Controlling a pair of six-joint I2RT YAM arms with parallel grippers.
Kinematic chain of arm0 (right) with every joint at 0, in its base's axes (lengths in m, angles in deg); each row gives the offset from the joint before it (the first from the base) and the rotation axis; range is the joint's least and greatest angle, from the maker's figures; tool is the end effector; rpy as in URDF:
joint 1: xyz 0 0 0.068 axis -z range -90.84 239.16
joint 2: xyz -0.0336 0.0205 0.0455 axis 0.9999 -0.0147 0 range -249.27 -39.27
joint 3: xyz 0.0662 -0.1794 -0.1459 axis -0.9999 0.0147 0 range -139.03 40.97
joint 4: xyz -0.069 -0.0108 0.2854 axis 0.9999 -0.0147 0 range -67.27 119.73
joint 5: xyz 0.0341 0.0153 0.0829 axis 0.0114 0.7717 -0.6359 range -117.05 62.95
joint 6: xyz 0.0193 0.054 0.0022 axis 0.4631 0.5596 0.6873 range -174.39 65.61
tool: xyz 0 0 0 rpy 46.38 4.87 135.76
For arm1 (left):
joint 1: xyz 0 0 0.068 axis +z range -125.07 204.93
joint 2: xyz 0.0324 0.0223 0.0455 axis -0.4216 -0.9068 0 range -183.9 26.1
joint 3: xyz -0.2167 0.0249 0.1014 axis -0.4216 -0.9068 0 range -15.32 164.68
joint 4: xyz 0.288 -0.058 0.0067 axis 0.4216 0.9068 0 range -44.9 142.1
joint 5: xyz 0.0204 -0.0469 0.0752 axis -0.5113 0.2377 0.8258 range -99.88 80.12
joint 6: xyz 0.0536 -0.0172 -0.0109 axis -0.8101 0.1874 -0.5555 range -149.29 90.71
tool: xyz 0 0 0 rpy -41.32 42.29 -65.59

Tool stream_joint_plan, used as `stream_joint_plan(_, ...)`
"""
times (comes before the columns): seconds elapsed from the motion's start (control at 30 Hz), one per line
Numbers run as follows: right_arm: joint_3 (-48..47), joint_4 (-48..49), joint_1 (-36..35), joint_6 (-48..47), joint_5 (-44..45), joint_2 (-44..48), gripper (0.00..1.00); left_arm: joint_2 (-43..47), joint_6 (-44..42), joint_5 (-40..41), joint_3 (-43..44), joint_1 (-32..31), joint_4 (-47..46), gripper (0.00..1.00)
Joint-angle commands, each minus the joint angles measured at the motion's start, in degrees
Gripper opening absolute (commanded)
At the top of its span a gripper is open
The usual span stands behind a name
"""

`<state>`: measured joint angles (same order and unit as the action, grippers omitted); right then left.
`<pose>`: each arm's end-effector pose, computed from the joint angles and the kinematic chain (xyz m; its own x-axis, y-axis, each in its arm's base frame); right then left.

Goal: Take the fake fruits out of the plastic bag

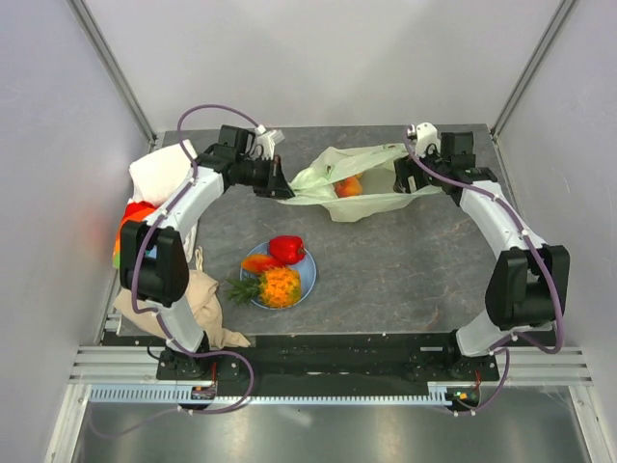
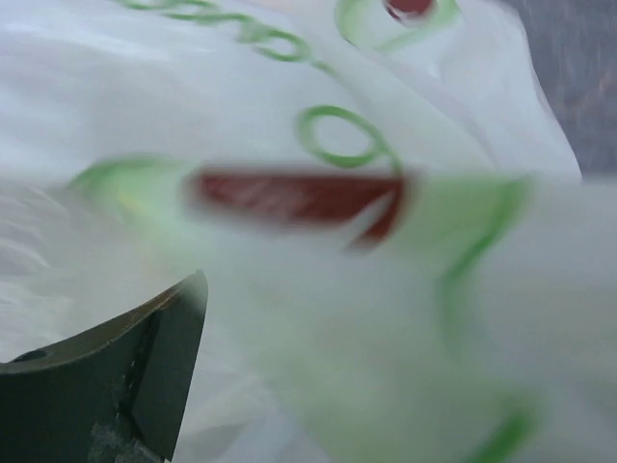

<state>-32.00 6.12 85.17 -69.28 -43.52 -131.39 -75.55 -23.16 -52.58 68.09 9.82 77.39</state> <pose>0.3933 0.0390 0.2322 -0.5840 -0.2878 -0.7590 -0.4393 0.8984 -0.0027 0.3950 -0.1352 0.2287 -0.8058 0.1363 -0.5763 0.5248 0.6152 -0.5883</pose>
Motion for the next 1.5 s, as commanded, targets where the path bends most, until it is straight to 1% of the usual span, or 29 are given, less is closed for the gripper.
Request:
stream_joint_plan(0.0, -2.25, 5.25, -3.9, -3.83, -10.41, -2.44, 0.86, -1.88, -3.58, 0.34, 6.75, 1.23, 1.46, 0.02)
stream_joint_plan(0.07, -6.37, 5.07, -4.62, -1.99, -12.35, -7.08, 0.84, -2.94, -3.49, 0.51, 8.25, 0.7, 1.28, 0.02)
stream_joint_plan(0.13, -9.11, 4.29, -5.5, 0.03, -13.41, -10.26, 0.81, -3.29, -3.76, 0.68, 8.08, 0.18, 1.19, 0.02)
stream_joint_plan(0.2, -11.4, 4.36, -6.64, 0.65, -13.76, -13.69, 0.8, -3.03, -5.25, 2.08, 7.03, -1.23, 1.19, 0.02)
stream_joint_plan(0.27, -11.32, 7.6, -7.52, 1.53, -13.68, -16.07, 0.81, -2.77, -5.69, 3.93, 5.97, -2.89, 1.19, 0.02)
stream_joint_plan(0.37, -12.02, 11.11, -8.84, 6.09, -15.52, -19.41, 0.89, -3.03, -3.76, 4.38, 4.21, -3.69, 0.75, 0.02)
stream_joint_plan(0.4, -11.93, 12.53, -9.02, 7.59, -16.04, -19.94, 0.98, -3.21, -3.5, 3.86, 3.51, -3.87, 0.32, 0.02)
stream_joint_plan(0.47, -11.76, 15.86, -9.37, 11.97, -17.01, -21.26, 0.98, -3.47, -3.32, 3.67, 3.33, -4.13, 0.14, 0.01)
stream_joint_plan(0.63, -11.85, 20.35, -10.86, 16.72, -17.37, -22.84, 0.98, -3.91, -4.28, 4.64, 3.07, -4.13, 0.31, 0.02)
stream_joint_plan(0.8, -14.56, 22.91, -13.49, 20.42, -12.55, -26.18, 0.98, -4.35, -4.37, 4.55, 2.63, -4.05, 0.49, 0.02)
stream_joint_plan(0.87, -16.75, 22.83, -14.2, 21.31, -11.05, -28.64, 0.98, -4.35, -4.2, 4.29, 2.45, -4.05, 0.49, 0.01)
stream_joint_plan(0.93, -18.86, 21.51, -15.61, 21.92, -6.15, -31.44, 0.98, -4.44, -4.37, 4.29, 2.71, -4.05, 0.66, 0.02)
stream_joint_plan(1.0, -21.59, 20.98, -16.4, 23.06, -4.89, -33.38, 0.98, -4.61, -4.55, 4.38, 3.15, -3.96, 0.84, 0.02)
stream_joint_plan(1.1, -22.13, 23.18, -17.1, 24.12, -2.7, -35.67, 0.98, -4.79, -4.9, 4.99, 3.59, -3.78, 1.02, 0.01)
stream_joint_plan(1.13, -21.78, 26.57, -17.19, 24.73, -0.95, -36.29, 0.98, -4.7, -5.16, 5.17, 3.59, -3.87, 1.1, 0.02)
stream_joint_plan(1.17, -21.6, 27.47, -17.28, 25.09, 0.28, -36.64, 0.98, -4.7, -5.34, 5.52, 3.59, -3.7, 1.37, 0.02)
stream_joint_plan(1.23, -21.51, 30.19, -17.19, 26.05, 1.44, -37.34, 0.91, -4.35, -5.6, 5.78, 3.42, -3.61, 1.72, 0.02)
stream_joint_plan(1.27, -21.77, 30.64, -16.93, 26.23, 0.92, -37.52, 0.82, -4.18, -5.69, 6.22, 3.33, -3.43, 1.81, 0.02)
stream_joint_plan(1.33, -21.87, 32.31, -16.49, 27.19, 0.13, -37.26, 0.72, -3.65, -5.52, 6.66, 3.24, -3.08, 2.16, 0.02)
stream_joint_plan(1.37, -22.13, 32.4, -15.97, 27.81, -1.01, -37.0, 0.62, -3.56, -5.52, 6.92, 3.24, -2.91, 2.07, 0.02)
stream_joint_plan(1.4, -22.22, 32.32, -15.96, 27.73, -1.63, -36.04, 0.59, -3.47, -5.25, 7.1, 3.33, -2.73, 2.07, 0.01)
stream_joint_plan(1.43, -21.96, 32.06, -15.7, 27.64, -2.51, -35.51, 0.52, -3.47, -5.08, 7.1, 3.33, -2.38, 2.16, 0.02)
stream_joint_plan(1.47, -21.78, 31.88, -15.35, 27.55, -4.26, -34.89, 0.49, -3.65, -4.99, 7.28, 3.42, -2.2, 2.16, 0.02)
